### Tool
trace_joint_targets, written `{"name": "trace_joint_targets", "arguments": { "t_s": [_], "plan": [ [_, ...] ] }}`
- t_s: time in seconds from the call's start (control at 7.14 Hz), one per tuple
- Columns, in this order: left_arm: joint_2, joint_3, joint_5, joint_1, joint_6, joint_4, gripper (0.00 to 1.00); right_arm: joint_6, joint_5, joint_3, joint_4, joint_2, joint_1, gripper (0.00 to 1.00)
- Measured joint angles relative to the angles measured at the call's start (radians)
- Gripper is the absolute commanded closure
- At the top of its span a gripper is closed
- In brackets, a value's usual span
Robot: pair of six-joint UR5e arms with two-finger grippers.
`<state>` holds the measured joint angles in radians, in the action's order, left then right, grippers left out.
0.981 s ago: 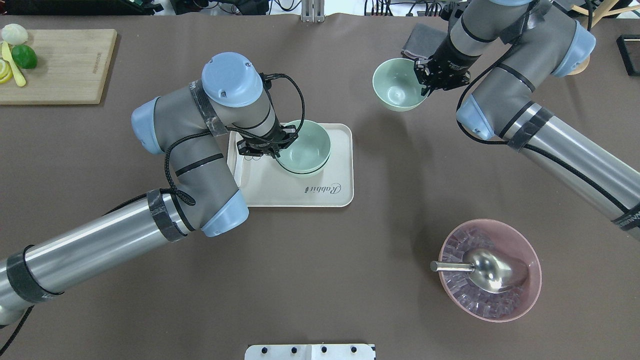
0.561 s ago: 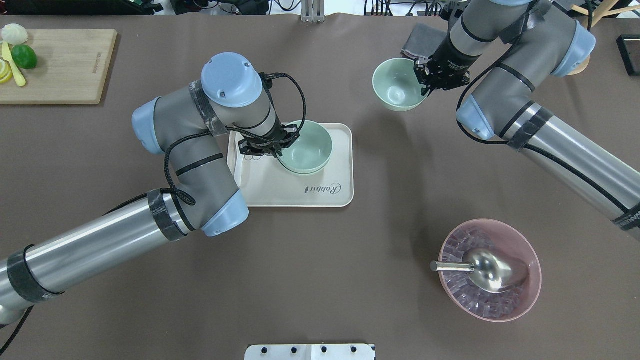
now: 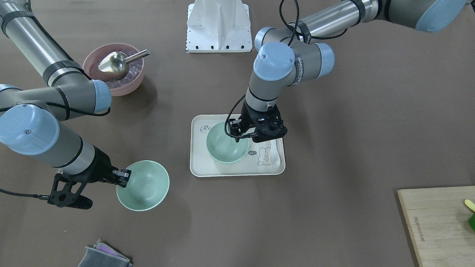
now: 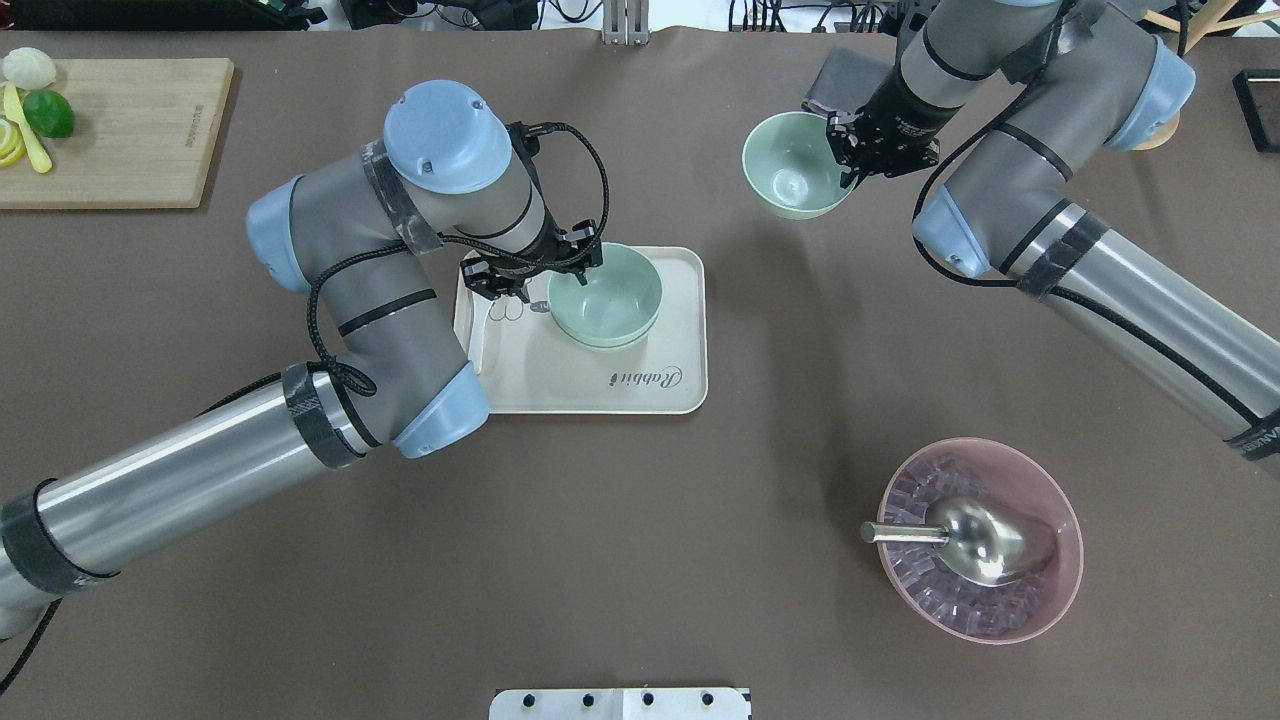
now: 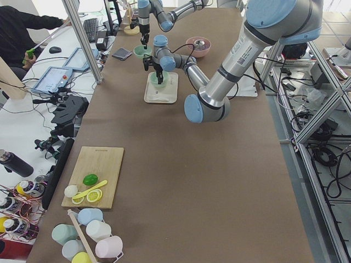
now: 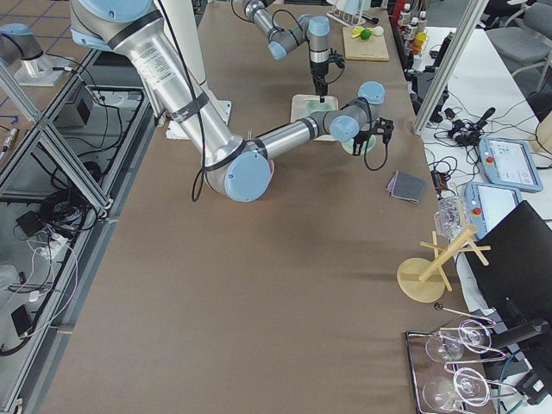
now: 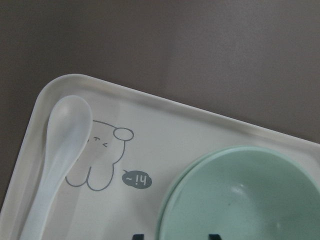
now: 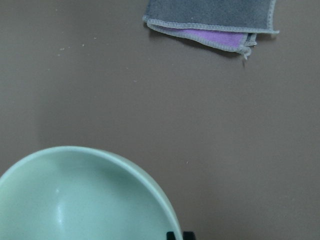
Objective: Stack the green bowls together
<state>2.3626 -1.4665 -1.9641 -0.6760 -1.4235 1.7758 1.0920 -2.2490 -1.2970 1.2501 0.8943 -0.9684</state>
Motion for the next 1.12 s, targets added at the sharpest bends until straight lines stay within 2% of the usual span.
{"name": "trace_joint_targets", "arguments": {
  "t_s": [0.28,0.56,0.84,1.12],
  "plan": [
    [-0.013,-0.028,-0.065,-0.079,0.040,-0.014,0.02,0.063,-0.023,-0.058,0.007,-0.008,0.001,1.00],
    [-0.099,-0.101,-0.096,-0.150,0.185,-0.039,0.02,0.126,-0.016,-0.077,0.009,-0.043,0.031,1.00],
    [-0.200,-0.171,-0.144,-0.233,0.325,-0.043,0.02,0.168,0.043,-0.070,0.054,-0.120,0.107,1.00],
    [-0.237,-0.183,-0.176,-0.271,0.385,-0.042,0.02,0.172,0.088,-0.060,0.119,-0.185,0.174,1.00]
  ]
}}
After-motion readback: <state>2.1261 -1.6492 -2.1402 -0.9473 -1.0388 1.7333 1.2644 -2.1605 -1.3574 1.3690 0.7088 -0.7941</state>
